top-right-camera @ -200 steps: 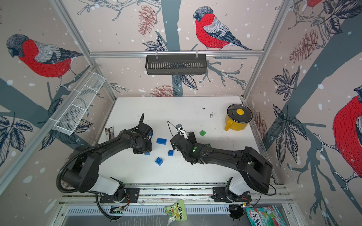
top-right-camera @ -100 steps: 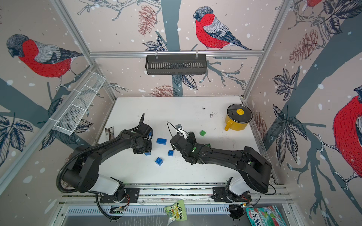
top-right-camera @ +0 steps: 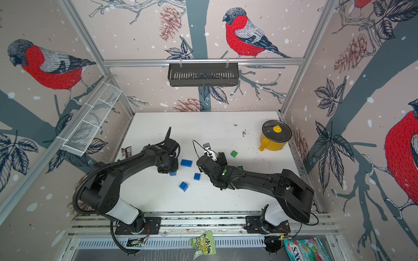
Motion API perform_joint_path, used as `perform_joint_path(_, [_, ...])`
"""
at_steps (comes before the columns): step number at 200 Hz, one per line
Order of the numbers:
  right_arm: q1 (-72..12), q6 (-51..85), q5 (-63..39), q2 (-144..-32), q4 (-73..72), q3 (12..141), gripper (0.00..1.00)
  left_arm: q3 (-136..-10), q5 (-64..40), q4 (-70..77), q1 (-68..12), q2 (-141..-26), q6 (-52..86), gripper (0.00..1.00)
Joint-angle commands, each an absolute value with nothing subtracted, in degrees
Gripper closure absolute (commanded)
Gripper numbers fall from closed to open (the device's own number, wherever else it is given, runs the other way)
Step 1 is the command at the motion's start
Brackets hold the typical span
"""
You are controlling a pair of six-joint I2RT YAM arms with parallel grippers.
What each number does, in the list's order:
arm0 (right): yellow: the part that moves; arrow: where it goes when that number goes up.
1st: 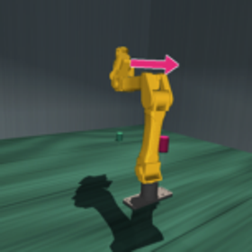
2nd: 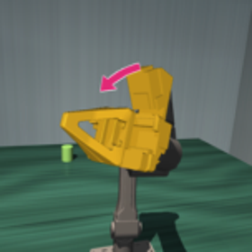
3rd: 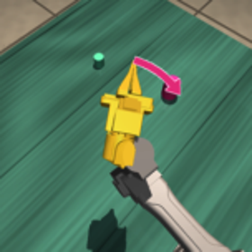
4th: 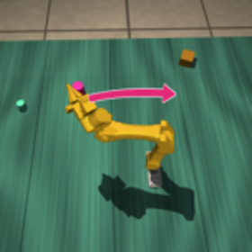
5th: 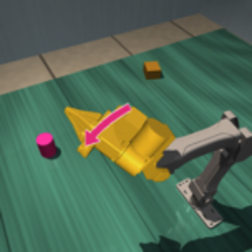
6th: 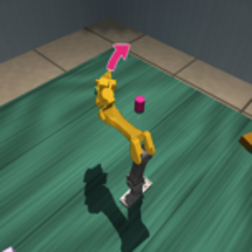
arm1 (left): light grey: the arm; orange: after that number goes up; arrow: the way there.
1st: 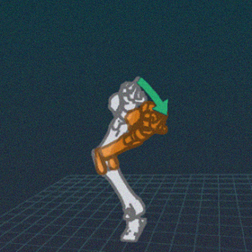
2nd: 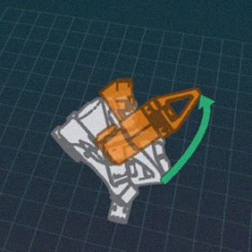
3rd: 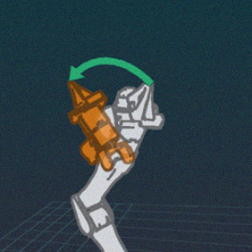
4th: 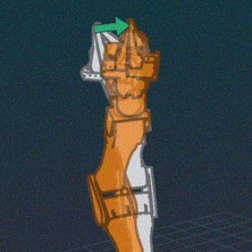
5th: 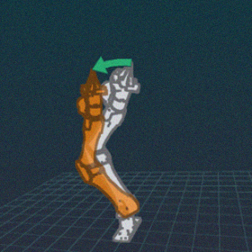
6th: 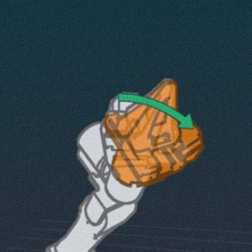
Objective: Assemble the letter h with lego
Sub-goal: Adjust the lego brick at the center of the board.
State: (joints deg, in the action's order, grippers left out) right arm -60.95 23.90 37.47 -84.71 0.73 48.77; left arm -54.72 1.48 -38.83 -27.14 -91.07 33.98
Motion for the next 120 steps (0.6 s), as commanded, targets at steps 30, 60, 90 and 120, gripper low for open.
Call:
perform_joint_path(30, [-60.99,24.61,38.50,-83.74,0.70,48.44,0.00,-55.56,1.68,-40.66,-27.95,-92.81,32.77,0.66])
perform_joint_path(60, [-60.99,24.57,38.28,-83.59,0.79,48.43,0.01,-56.09,1.68,-41.01,-28.06,-93.73,32.30,0.65])
perform_joint_path(90, [-60.99,24.65,38.10,-83.61,0.72,48.47,0.00,-56.59,1.59,-41.56,-28.20,-94.20,31.67,0.62])
perform_joint_path(120, [-60.95,24.71,38.13,-83.98,0.94,48.68,0.01,-56.86,1.67,-42.35,-28.17,-94.81,30.88,0.59])
